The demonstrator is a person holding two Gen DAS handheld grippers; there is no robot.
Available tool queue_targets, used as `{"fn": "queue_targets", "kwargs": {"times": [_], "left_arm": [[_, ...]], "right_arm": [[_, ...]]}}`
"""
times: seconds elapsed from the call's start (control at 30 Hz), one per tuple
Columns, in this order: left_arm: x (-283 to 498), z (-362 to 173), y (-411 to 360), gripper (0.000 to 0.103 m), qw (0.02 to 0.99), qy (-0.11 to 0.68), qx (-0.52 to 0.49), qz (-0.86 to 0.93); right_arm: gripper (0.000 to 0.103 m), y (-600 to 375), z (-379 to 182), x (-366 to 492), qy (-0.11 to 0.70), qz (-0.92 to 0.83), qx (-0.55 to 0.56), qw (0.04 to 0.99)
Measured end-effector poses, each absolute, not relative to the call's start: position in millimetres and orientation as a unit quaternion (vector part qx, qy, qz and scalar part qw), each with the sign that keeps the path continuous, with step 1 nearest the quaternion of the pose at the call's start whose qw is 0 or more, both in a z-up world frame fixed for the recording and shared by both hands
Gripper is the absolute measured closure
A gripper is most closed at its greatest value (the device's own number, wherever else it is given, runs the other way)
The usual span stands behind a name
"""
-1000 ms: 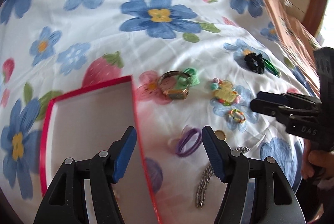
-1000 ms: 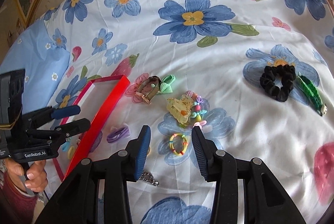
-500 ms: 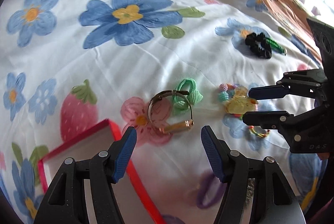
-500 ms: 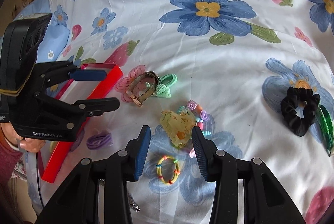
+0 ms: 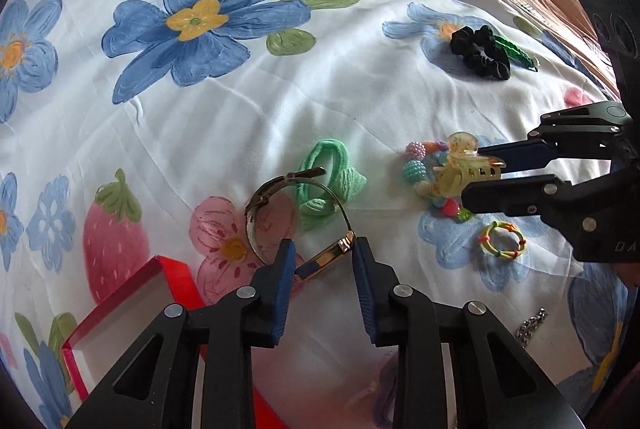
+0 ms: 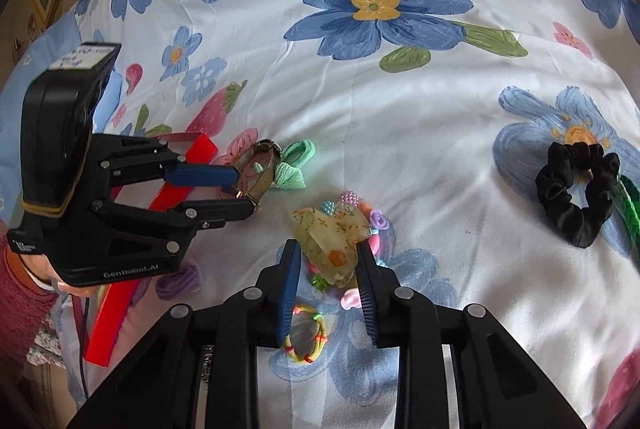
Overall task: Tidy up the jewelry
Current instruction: 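Grasp the gold watch with the left tool while the right tool grasps the yellow claw clip, then carry the watch into the box while the right tool releases the claw clip there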
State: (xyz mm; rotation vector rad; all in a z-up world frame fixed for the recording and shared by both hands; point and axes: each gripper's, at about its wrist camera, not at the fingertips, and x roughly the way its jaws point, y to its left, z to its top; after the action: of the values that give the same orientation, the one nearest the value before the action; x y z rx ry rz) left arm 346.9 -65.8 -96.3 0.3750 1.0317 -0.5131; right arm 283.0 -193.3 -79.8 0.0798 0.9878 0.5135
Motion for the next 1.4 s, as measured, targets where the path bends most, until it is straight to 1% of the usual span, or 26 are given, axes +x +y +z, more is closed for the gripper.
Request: {"fn": "queue_targets", "kwargs": {"times": [0.03, 0.07, 0.4, 0.6, 0.97, 1.2, 1.4], "left_arm": [[344, -94, -64, 0.089, 0.823, 0.485, 0.17, -0.242], [339, -90, -61, 0.095, 0.823, 0.486, 0.161, -0.246], [302, -68, -30, 0.096, 0.838, 0.484, 0.053, -0.246], [263, -43, -10, 0.096, 0.85, 0.463, 0.004, -0.252], [206, -16, 43, 0.096, 0.874, 0.436, -0.05, -0.21], [175, -6, 80, 0.096, 0.887, 0.425, -0.073, -0.166], [164, -6, 102, 0.096, 0.89, 0.426, -0.086, -0.138]], "right_arm": [[0.075, -195, -78, 282, 0.467, 0.242, 0.042, 0.849], [0.075, -197, -76, 280, 0.465, 0.241, 0.047, 0.851], [0.075, -207, -54, 252, 0.441, 0.244, 0.081, 0.86], [0.075, -207, -44, 234, 0.432, 0.249, 0.091, 0.862], [0.075, -189, -29, 215, 0.418, 0.268, 0.089, 0.863], [0.075, -152, -24, 208, 0.415, 0.298, 0.076, 0.856], [0.075, -117, -21, 208, 0.415, 0.326, 0.061, 0.848]]}}
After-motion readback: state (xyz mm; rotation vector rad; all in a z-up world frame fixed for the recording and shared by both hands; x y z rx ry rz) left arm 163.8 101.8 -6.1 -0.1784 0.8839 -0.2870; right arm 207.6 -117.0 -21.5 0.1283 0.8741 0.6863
